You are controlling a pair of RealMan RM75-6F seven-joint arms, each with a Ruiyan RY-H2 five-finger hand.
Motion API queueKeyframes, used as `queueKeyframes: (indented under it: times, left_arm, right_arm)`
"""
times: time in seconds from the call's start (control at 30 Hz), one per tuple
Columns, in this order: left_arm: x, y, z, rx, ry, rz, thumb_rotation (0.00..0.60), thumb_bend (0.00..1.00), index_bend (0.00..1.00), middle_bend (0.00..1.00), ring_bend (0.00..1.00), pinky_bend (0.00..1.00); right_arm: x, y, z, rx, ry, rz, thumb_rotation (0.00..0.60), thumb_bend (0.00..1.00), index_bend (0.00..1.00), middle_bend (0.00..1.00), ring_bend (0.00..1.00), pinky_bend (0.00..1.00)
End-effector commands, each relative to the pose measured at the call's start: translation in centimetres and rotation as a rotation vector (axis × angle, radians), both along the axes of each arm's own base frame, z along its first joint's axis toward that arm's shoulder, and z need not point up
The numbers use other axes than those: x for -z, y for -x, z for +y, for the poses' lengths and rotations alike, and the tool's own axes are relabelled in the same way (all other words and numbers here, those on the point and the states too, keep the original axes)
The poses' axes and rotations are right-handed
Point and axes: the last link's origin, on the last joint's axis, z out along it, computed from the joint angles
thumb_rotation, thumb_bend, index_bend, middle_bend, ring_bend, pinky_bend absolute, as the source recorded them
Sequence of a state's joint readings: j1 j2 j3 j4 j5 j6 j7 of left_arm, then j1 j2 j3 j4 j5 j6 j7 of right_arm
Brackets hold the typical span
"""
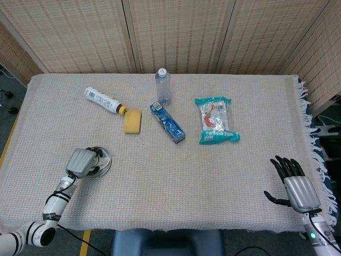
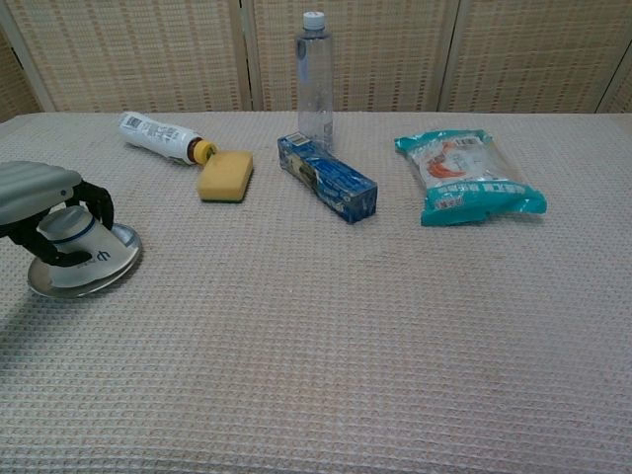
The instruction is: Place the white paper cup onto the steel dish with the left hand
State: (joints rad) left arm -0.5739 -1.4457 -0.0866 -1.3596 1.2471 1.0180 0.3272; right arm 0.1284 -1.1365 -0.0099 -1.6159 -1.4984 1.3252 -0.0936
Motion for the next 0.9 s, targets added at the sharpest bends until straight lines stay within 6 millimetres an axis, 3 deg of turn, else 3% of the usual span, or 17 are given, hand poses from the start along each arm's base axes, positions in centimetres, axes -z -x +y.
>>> queueKeyframes:
  times: [0.03, 0.43, 0.67, 0.9]
  left_arm:
    - [-0.1, 0.1, -0.1, -0.011, 0.016, 0.006, 0.600, 0.32, 0.52, 0.56, 0.46, 0.69]
    - [-0.1, 0.8, 3.4, 0.025, -0.108, 0.148, 0.600, 0.33, 0.52, 0.56, 0.46, 0.65]
    - [0.0, 0.9, 3.4, 0.029, -0.104, 0.151, 0.600, 0.33, 0.50, 0.54, 0.43, 0.62]
    - [0.1, 0.5, 2.1, 0.005, -0.023, 0.102, 0.600, 0.33, 0.50, 0.53, 0.42, 0.64]
  right_arm:
    - [0.0, 0.0, 0.0, 0.001, 0.002, 0.001, 0.359, 0.18, 0.00, 0.00, 0.00, 0.00]
    - [0.0, 0.1, 0.0, 0.007, 0.006, 0.004, 0.358, 0.18, 0.00, 0.00, 0.00, 0.00]
    - [0.3, 0.0, 0.0, 0.005, -0.006, 0.004, 0.358, 0.18, 0.00, 0.00, 0.00, 0.00]
    - [0.0, 0.0, 0.2, 0.002, 0.004, 0.001, 0.358, 0.18, 0.00, 0.00, 0.00, 0.00]
